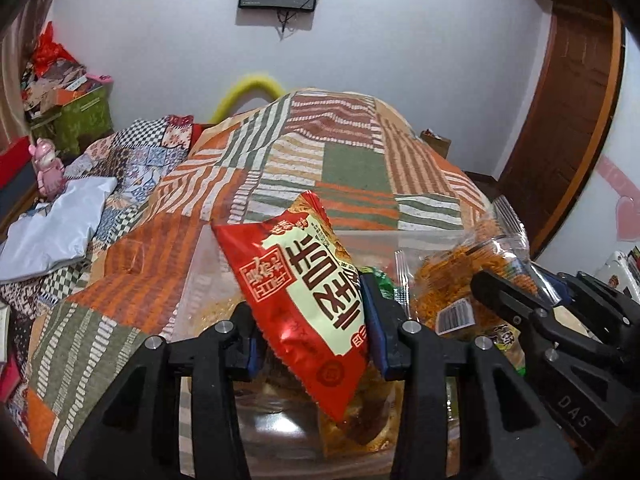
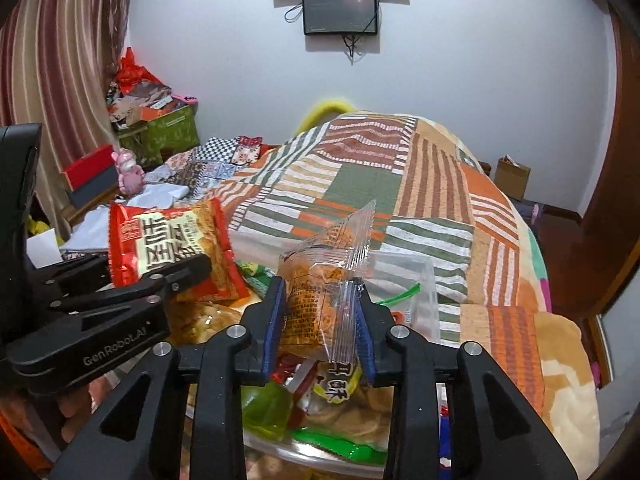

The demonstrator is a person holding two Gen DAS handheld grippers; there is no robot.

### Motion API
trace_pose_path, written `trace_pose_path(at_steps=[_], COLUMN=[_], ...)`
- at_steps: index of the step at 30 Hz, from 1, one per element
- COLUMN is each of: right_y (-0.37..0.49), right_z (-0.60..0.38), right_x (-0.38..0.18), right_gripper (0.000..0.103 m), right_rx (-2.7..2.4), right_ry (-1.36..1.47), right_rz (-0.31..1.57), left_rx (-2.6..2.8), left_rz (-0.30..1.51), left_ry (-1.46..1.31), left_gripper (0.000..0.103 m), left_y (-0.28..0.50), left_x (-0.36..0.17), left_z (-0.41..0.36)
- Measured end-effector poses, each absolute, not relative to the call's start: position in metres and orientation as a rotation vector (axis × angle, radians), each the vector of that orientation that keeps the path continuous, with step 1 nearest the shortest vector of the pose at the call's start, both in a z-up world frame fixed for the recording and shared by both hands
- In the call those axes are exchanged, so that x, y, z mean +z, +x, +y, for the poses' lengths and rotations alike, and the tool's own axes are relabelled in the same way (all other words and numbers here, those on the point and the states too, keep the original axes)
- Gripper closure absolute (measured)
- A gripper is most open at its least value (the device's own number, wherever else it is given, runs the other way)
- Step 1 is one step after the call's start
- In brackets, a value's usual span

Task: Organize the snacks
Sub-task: 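Drop the red bag into the box with left tool while right tool drops the fried-snack bag in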

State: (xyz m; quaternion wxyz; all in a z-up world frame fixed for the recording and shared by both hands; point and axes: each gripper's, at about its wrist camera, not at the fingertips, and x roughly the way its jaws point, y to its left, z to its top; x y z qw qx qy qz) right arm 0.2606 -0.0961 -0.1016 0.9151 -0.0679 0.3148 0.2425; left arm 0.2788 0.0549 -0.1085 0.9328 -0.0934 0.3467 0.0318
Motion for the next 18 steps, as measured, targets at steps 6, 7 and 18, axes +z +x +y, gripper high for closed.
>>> trace_pose_path(at_steps=[6,7,18], right_y=[0.258,0.257,0.239], right_z=[-0.097,-0.097,-0.115], right_x=[-0.1,-0.1,-0.076], right_gripper=[0.054,0.051,0.038], right_rx=[0.496,0.497,0.486], right_ry=[-0.149,-0.149,-0.11], right_rz=[0.65,0.647,0.593], left_rx=[0.076,0.068,0.075], left_rz=[0.714,0.712,0.638], left_ry=[-0.192,-0.198,-0.172], left_gripper=[0.047,0.044,0.031], left_y=[0.273,0.271,0.239], left_x=[-0.106,-0.104,-0.068], left_z=[0.055,0.055,0.05])
